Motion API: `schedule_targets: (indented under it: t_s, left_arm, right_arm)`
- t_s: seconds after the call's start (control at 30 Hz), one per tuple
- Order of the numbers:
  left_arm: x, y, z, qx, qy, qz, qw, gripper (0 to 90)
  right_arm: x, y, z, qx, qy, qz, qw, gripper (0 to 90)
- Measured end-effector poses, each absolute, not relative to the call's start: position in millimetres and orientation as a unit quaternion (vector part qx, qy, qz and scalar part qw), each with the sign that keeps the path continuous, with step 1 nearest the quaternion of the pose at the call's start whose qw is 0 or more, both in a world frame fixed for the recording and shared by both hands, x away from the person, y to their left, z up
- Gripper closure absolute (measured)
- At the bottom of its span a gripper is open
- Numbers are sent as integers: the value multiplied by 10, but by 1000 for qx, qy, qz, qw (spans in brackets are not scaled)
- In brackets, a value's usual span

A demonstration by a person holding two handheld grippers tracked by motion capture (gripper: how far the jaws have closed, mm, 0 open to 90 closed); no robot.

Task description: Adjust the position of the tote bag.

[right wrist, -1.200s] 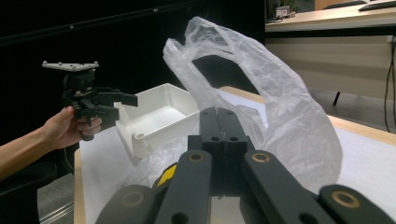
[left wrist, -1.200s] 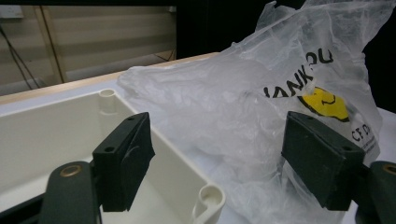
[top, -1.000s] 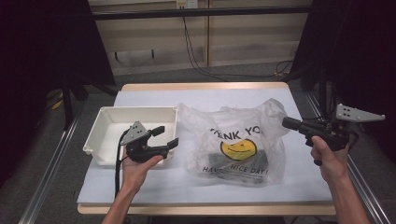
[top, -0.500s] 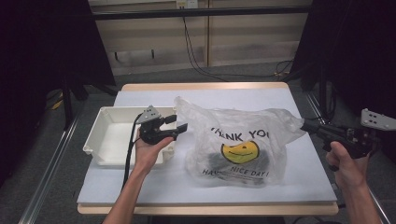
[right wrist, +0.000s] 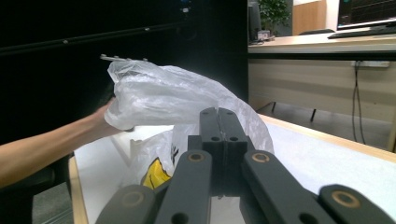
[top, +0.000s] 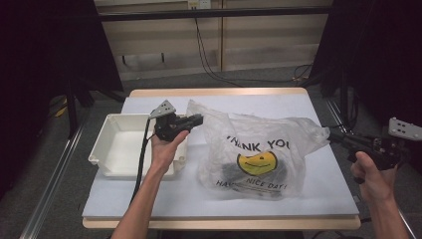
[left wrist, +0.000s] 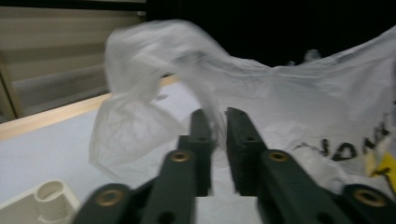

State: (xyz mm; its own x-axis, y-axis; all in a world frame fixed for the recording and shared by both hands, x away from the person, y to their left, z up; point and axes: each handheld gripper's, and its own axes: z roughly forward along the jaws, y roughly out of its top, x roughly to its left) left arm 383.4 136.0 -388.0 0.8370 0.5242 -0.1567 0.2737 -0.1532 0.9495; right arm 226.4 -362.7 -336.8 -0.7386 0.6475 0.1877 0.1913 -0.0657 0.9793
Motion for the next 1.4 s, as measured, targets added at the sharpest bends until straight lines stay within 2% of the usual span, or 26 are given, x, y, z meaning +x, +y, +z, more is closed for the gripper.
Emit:
schedule_targets:
  t_s: [0.33, 0.37, 0.63, 1.03, 1.4]
  left_arm:
    - [3353, 1542, -3642, 755, 201, 107, 615, 900]
    - [3292, 1566, -3616, 759, 200, 118, 608, 900]
    - [2898, 1709, -3580, 772, 163, 112, 605, 900]
    - [2581, 1781, -3760, 799, 154, 97, 574, 900]
    - [2386, 1837, -3932, 811, 153, 74, 560, 900]
  right_arm:
    - [2289, -3664, -3395, 341, 658, 640, 200, 900]
    - [2294, -3666, -3396, 346, 657, 639, 201, 900]
    - [2291, -3697, -3453, 366, 652, 629, 212, 900]
    - [2181, -3656, -3508, 382, 656, 612, 222, 900]
    - [2091, -3572, -3604, 397, 681, 581, 204, 900]
